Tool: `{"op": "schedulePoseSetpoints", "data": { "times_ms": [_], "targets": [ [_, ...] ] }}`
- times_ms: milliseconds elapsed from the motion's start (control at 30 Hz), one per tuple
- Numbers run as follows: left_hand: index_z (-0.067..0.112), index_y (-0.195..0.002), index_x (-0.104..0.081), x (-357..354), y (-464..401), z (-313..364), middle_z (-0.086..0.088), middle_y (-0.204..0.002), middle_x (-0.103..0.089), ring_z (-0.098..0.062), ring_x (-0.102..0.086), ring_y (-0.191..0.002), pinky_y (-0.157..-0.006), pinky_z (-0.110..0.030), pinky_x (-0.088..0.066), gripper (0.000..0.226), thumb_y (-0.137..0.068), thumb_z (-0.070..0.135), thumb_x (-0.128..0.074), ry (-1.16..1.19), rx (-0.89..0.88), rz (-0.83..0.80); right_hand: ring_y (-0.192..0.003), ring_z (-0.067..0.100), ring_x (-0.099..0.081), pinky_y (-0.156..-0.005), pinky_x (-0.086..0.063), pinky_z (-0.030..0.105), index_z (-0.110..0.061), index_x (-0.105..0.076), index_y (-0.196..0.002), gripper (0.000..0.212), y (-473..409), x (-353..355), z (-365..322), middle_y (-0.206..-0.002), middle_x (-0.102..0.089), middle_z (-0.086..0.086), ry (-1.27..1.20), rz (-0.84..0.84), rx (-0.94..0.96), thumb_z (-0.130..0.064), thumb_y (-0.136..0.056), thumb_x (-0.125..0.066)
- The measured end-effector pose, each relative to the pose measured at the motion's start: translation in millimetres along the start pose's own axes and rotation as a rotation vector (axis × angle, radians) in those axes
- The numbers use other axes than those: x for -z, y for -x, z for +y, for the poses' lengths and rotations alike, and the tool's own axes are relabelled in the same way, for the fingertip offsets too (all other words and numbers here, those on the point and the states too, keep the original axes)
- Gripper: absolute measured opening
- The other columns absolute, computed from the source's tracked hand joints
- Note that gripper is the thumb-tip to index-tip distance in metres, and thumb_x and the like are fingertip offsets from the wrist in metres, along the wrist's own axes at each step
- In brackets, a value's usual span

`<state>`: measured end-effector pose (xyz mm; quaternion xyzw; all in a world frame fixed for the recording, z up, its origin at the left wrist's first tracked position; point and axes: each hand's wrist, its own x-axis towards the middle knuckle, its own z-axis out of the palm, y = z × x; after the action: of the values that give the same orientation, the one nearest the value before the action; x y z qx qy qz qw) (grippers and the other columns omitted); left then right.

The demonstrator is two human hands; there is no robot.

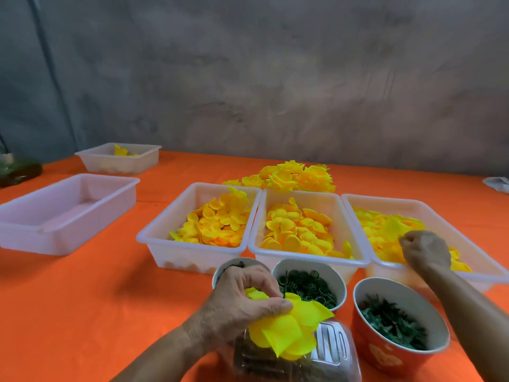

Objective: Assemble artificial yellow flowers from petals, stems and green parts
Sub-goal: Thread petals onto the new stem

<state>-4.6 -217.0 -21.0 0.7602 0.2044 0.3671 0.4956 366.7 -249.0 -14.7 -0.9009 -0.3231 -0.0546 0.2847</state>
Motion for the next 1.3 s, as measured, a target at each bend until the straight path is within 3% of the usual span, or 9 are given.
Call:
{"op": "schedulePoseSetpoints", "data": {
  "times_ms": [233, 333, 433, 533, 633, 767, 967, 1167, 1300],
  "targets": [
    [0.018, -0.057, -0.069, -2.6, 1.9, 0.3, 0.007, -0.070, -0.064, -0.009, -0.059, -0.071, -0.067, -0.024, -0.046, 0.023, -0.056, 0.038, -0.080, -0.036, -0.019, 0.056, -0.085, 0.038, -0.062, -0.073, -0.043, 0.042, 0.000, -0.071, -0.086, 0.030, 13.5, 16.6, -9.7, -0.085, -0.066, 0.029, -0.247, 0.184, -0.036, -0.029, -0.079, -0.074],
    [0.014, -0.057, -0.067, -1.8, 3.2, -1.3, 0.001, -0.070, -0.063, -0.012, -0.058, -0.072, -0.067, -0.027, -0.045, 0.022, -0.058, 0.030, -0.082, -0.001, -0.015, 0.046, -0.068, 0.024, -0.049, -0.066, -0.044, 0.043, 0.003, -0.068, -0.085, 0.026, 19.7, 26.4, -17.3, -0.072, -0.058, 0.025, -0.568, 0.183, -0.061, -0.021, -0.079, -0.073],
    [0.015, -0.056, -0.067, -2.2, 3.3, -1.2, 0.000, -0.070, -0.063, -0.011, -0.059, -0.072, -0.067, -0.026, -0.046, 0.018, -0.059, 0.025, -0.082, 0.017, -0.007, 0.040, -0.060, 0.013, -0.049, -0.049, -0.047, 0.024, -0.006, -0.061, -0.078, 0.008, 29.1, 38.3, -22.9, -0.066, -0.053, 0.007, -1.048, 0.092, -0.168, -0.003, -0.082, -0.068],
    [0.012, -0.056, -0.067, -2.4, 2.3, 1.2, 0.000, -0.070, -0.063, -0.010, -0.059, -0.070, -0.066, -0.024, -0.047, 0.021, -0.059, 0.021, -0.085, 0.015, -0.004, 0.029, -0.060, 0.010, -0.054, -0.054, -0.048, 0.022, -0.020, -0.053, -0.075, 0.026, 39.9, 49.2, -24.6, -0.071, -0.056, 0.001, -1.257, 0.023, -0.256, 0.002, -0.082, -0.066],
    [0.011, -0.054, -0.066, -3.2, 0.6, 4.0, -0.003, -0.068, -0.063, -0.011, -0.059, -0.069, -0.065, -0.025, -0.046, 0.018, -0.059, 0.018, -0.083, 0.020, -0.007, 0.016, -0.066, 0.012, -0.053, -0.061, -0.043, 0.024, -0.021, -0.053, -0.078, 0.025, 45.4, 56.1, -20.6, -0.071, -0.059, 0.001, -1.345, -0.039, -0.321, 0.000, -0.084, -0.064],
    [0.012, -0.056, -0.067, -2.6, 1.0, 4.1, -0.003, -0.069, -0.063, -0.011, -0.058, -0.069, -0.063, -0.023, -0.046, 0.022, -0.061, 0.019, -0.087, 0.013, -0.004, -0.004, -0.067, 0.012, -0.057, -0.059, -0.045, 0.024, -0.019, -0.057, -0.079, 0.018, 49.2, 63.4, -23.7, -0.051, -0.065, -0.009, -1.390, -0.113, -0.338, -0.004, -0.086, -0.063],
    [0.014, -0.059, -0.070, -1.1, 3.1, 6.1, 0.000, -0.070, -0.065, -0.008, -0.060, -0.071, -0.065, -0.021, -0.048, 0.019, -0.060, 0.022, -0.087, -0.023, -0.018, -0.004, -0.045, 0.006, -0.061, -0.045, -0.045, 0.016, -0.019, -0.054, -0.077, 0.019, 67.3, 73.4, -46.4, -0.052, -0.064, -0.006, -1.506, -0.248, -0.373, -0.004, -0.087, -0.061],
    [0.019, -0.062, -0.072, -1.7, 3.8, 8.9, 0.001, -0.074, -0.068, -0.010, -0.062, -0.076, -0.073, -0.028, -0.048, 0.015, -0.056, 0.030, -0.081, -0.023, 0.041, 0.021, -0.047, 0.006, -0.063, -0.042, -0.044, 0.012, -0.017, -0.059, -0.084, 0.014, 110.8, 70.3, -74.4, -0.061, -0.070, -0.003, -1.377, -0.536, -0.296, -0.006, -0.081, -0.066],
    [0.022, -0.062, -0.074, -1.4, 5.4, 11.4, 0.002, -0.076, -0.071, -0.008, -0.065, -0.080, -0.075, -0.027, -0.051, 0.015, -0.054, 0.034, -0.079, 0.003, 0.073, 0.048, -0.048, 0.008, -0.062, -0.038, -0.040, 0.013, -0.015, -0.058, -0.097, 0.024, 132.9, 72.5, -89.6, -0.066, -0.070, 0.001, -1.343, -0.604, -0.250, -0.005, -0.078, -0.067]
  ]
}}
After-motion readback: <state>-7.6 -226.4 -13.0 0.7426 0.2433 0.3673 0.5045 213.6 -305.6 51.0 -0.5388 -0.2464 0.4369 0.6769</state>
